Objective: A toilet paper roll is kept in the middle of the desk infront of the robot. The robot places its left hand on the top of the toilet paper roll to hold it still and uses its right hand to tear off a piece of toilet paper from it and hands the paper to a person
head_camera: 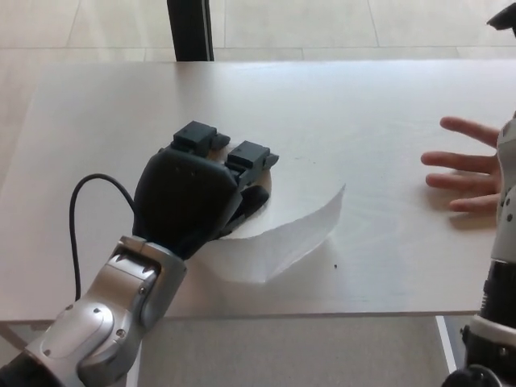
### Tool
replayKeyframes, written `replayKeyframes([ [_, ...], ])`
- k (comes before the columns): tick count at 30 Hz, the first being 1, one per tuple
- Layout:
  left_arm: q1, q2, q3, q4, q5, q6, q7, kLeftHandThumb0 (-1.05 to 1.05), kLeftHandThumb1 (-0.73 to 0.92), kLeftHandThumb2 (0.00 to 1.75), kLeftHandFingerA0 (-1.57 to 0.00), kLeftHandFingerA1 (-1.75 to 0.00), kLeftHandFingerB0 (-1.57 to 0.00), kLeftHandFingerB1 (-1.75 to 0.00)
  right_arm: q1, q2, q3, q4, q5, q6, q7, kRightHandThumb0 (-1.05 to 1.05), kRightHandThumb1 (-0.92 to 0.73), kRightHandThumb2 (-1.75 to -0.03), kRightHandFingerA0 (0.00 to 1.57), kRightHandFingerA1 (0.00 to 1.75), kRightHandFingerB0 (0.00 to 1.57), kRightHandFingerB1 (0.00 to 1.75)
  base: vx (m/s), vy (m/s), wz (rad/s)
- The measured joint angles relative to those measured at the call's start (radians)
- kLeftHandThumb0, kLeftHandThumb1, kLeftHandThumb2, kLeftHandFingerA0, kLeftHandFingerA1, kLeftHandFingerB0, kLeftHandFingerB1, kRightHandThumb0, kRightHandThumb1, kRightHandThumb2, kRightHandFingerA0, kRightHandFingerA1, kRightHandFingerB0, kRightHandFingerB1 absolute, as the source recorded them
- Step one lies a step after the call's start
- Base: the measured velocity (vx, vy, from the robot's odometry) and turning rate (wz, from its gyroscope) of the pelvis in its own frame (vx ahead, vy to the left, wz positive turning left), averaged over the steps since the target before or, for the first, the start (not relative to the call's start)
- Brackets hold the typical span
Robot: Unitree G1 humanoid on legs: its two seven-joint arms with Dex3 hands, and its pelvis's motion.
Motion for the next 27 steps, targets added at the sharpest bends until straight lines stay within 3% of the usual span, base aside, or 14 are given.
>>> replayKeyframes([
  [1, 0.002, 0.000, 0.001, -0.001, 0.001, -0.004, 0.001, -0.51, 0.86, 0.66, -0.48, -0.64, -0.53, -0.52, 0.002, -0.023, 0.015, 0.026, -0.012, -0.002, 0.003, -0.14, -0.46, -1.26, 0.96, 1.73, 0.81, 1.51, 0.00, 0.000, 0.00],
  [2, 0.003, 0.000, 0.003, -0.004, 0.003, -0.004, 0.005, -0.51, 0.87, 0.66, -0.48, -0.63, -0.53, -0.52, 0.008, -0.061, 0.040, 0.057, -0.029, -0.006, 0.008, -0.20, -0.44, -1.16, 1.22, 1.37, 1.03, 1.24, 0.00, 0.000, 0.00],
  [3, 0.003, -0.001, 0.005, -0.005, 0.004, -0.004, 0.007, -0.52, 0.87, 0.66, -0.49, -0.64, -0.53, -0.52, 0.012, -0.082, 0.055, 0.074, -0.040, -0.009, 0.010, -0.23, -0.46, -1.14, 1.20, 1.36, 1.01, 1.22, 0.00, 0.000, 0.00],
  [4, 0.004, -0.001, 0.006, -0.007, 0.005, -0.004, 0.010, -0.51, 0.87, 0.66, -0.49, -0.63, -0.53, -0.52, 0.019, -0.112, 0.075, 0.099, -0.056, -0.015, 0.012, -0.22, -0.51, -1.08, 0.89, 1.70, 0.80, 1.48, 0.00, 0.000, 0.00],
  [6, 0.003, -0.002, 0.009, -0.011, 0.007, -0.004, 0.014, -0.51, 0.88, 0.66, -0.46, -0.61, -0.51, -0.51, 0.036, -0.172, 0.114, 0.148, -0.085, -0.025, 0.016, -0.20, -0.54, -1.04, 0.96, 1.73, 0.72, 1.47, 0.00, 0.000, 0.00],
  [7, 0.003, -0.002, 0.009, -0.012, 0.008, -0.004, 0.015, -0.51, 0.87, 0.66, -0.47, -0.62, -0.52, -0.51, 0.041, -0.191, 0.127, 0.163, -0.094, -0.028, 0.017, -0.21, -0.59, -0.87, 0.86, 1.75, 0.72, 1.55, 0.00, 0.000, 0.00],
  [9, 0.003, -0.002, 0.012, -0.019, 0.009, -0.004, 0.017, -0.50, 0.87, 0.66, -0.47, -0.61, -0.52, -0.50, 0.055, -0.255, 0.171, 0.218, -0.126, -0.037, 0.020, -0.20, -0.63, -0.80, 0.84, 1.73, 0.71, 1.48, 0.00, 0.000, 0.00],
  [17, 0.008, -0.003, 0.016, -0.033, 0.012, -0.003, 0.019, -0.50, 0.86, 0.65, -0.45, -0.63, -0.52, -0.51, 0.077, -0.434, 0.339, 0.386, -0.228, -0.057, 0.022, -0.14, -0.61, -0.80, 0.82, 1.75, 0.68, 1.53, 0.00, 0.000, 0.00],
  [19, 0.009, -0.003, 0.018, -0.034, 0.012, -0.003, 0.020, -0.50, 0.86, 0.65, -0.48, -0.62, -0.52, -0.50, 0.078, -0.473, 0.386, 0.431, -0.256, -0.063, 0.022, -0.14, -0.65, -0.68, 0.83, 1.72, 0.72, 1.38, 0.00, 0.000, 0.00],
  [21, 0.011, -0.003, 0.020, -0.034, 0.013, -0.003, 0.021, -0.50, 0.86, 0.65, -0.49, -0.62, -0.53, -0.51, 0.078, -0.507, 0.431, 0.471, -0.283, -0.069, 0.021, -0.14, -0.65, -0.66, 0.85, 1.73, 0.74, 1.36, 0.00, 0.000, 0.00],
  [22, 0.012, -0.003, 0.020, -0.033, 0.013, -0.003, 0.021, -0.49, 0.85, 0.65, -0.48, -0.62, -0.52, -0.51, 0.078, -0.521, 0.451, 0.489, -0.293, -0.071, 0.020, -0.19, -0.66, -0.61, 0.86, 1.74, 0.77, 1.23, 0.00, 0.000, 0.00],
  [25, 0.016, -0.003, 0.024, -0.031, 0.013, -0.003, 0.021, -0.49, 0.85, 0.65, -0.49, -0.61, -0.54, -0.51, 0.078, -0.563, 0.518, 0.544, -0.333, -0.080, 0.018, -0.19, -0.64, -0.61, 0.87, 1.74, 0.76, 1.22, 0.00, 0.000, 0.00],
  [26, 0.018, -0.003, 0.024, -0.030, 0.013, -0.004, 0.021, -0.49, 0.84, 0.64, -0.50, -0.62, -0.55, -0.51, 0.078, -0.575, 0.540, 0.560, -0.346, -0.084, 0.016, -0.25, -0.60, -0.59, 0.87, 1.68, 0.83, 0.91, 0.00, 0.000, 0.00],
  [27, 0.019, -0.003, 0.026, -0.030, 0.013, -0.004, 0.021, -0.49, 0.84, 0.64, -0.50, -0.62, -0.55, -0.51, 0.078, -0.588, 0.564, 0.577, -0.361, -0.088, 0.014, -0.25, -0.60, -0.59, 0.87, 1.68, 0.83, 0.91, 0.00, 0.000, 0.00],
])
